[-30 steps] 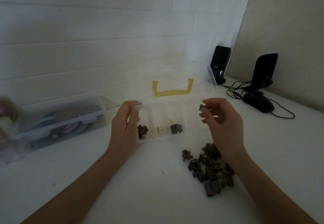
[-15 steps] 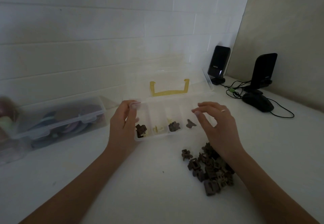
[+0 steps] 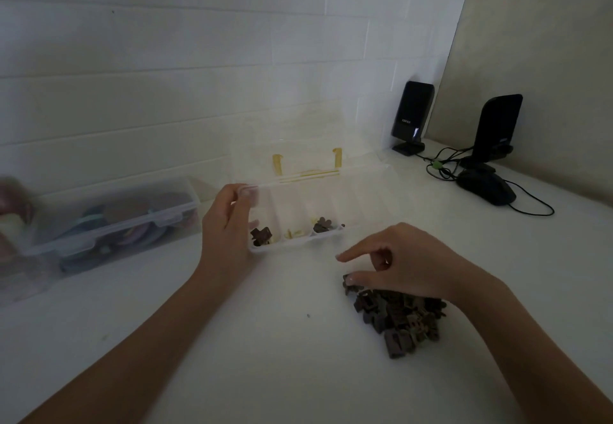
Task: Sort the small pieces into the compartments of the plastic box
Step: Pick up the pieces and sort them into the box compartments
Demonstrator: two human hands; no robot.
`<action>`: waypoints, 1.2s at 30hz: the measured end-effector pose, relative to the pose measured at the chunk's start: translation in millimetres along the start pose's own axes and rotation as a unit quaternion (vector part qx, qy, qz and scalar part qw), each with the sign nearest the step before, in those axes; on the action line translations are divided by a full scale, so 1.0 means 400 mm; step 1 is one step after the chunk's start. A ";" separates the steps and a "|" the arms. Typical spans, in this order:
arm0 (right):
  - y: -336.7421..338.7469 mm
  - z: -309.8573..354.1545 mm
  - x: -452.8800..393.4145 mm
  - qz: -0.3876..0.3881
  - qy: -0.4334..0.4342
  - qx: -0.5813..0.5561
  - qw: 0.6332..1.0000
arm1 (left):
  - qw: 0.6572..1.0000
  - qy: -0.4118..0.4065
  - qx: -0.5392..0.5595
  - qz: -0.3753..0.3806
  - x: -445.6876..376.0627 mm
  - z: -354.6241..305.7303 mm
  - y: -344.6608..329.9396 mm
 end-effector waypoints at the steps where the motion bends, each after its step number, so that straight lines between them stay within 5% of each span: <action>1: -0.008 0.000 0.000 0.014 -0.006 0.009 1.000 | 1.000 -0.002 -0.004 -0.002 0.001 -0.002 0.001; 10: -0.027 0.023 -0.007 0.035 0.022 -0.017 0.999 | 0.999 -0.027 -0.036 -0.009 0.005 -0.026 0.001; 21: 0.074 0.065 0.018 -0.182 0.094 -0.161 0.965 | 0.993 -0.077 -0.086 0.025 0.017 -0.044 -0.012; 27: 0.105 0.082 0.049 -0.319 0.065 -0.024 0.945 | 0.989 -0.092 -0.110 0.036 0.028 -0.053 -0.025; 36: 0.077 0.108 0.026 -0.333 0.097 0.075 0.935 | 0.990 -0.086 -0.103 0.041 0.036 -0.046 -0.038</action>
Point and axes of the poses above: each hand's wrist, its own x-axis away from the middle knuckle, its own y-axis out of the back of the hand, z = x × y, the point moved 9 cm from there along -x, towards the middle knuckle, and after that the axes turned 7 degrees about z, right-handed, at the moved point
